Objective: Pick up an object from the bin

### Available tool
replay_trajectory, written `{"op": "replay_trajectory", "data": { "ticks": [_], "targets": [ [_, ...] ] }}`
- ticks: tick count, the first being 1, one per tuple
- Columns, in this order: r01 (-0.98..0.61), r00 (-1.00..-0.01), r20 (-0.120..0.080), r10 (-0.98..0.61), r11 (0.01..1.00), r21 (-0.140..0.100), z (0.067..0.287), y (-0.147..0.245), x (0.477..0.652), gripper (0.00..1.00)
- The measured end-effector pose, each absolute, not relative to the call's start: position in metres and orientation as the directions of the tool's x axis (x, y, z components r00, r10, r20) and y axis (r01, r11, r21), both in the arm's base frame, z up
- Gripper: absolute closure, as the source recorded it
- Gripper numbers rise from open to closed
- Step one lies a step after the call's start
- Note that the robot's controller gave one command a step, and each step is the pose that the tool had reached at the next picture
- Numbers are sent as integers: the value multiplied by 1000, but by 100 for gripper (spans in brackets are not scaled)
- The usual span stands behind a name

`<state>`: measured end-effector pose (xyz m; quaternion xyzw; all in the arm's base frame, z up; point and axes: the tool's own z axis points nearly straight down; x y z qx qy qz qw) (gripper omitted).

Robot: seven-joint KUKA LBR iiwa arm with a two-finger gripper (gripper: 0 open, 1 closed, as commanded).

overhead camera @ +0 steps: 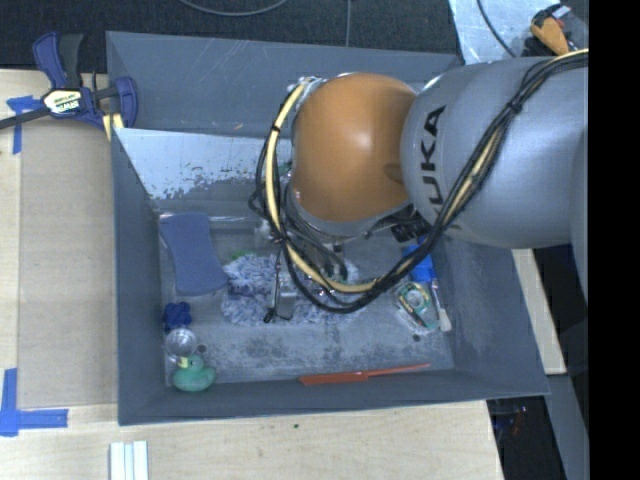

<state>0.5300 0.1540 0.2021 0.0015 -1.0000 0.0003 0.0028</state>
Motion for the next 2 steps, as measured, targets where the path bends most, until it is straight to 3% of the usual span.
{"op": "replay_trajectory", "data": {
  "ticks": [1,2],
  "targets": [
    [1,-1000,-3,1,1000,1,207,153,532,0],
    [-27,-1000,1,-27,1000,0,67,125,584,0]
  ]
}}
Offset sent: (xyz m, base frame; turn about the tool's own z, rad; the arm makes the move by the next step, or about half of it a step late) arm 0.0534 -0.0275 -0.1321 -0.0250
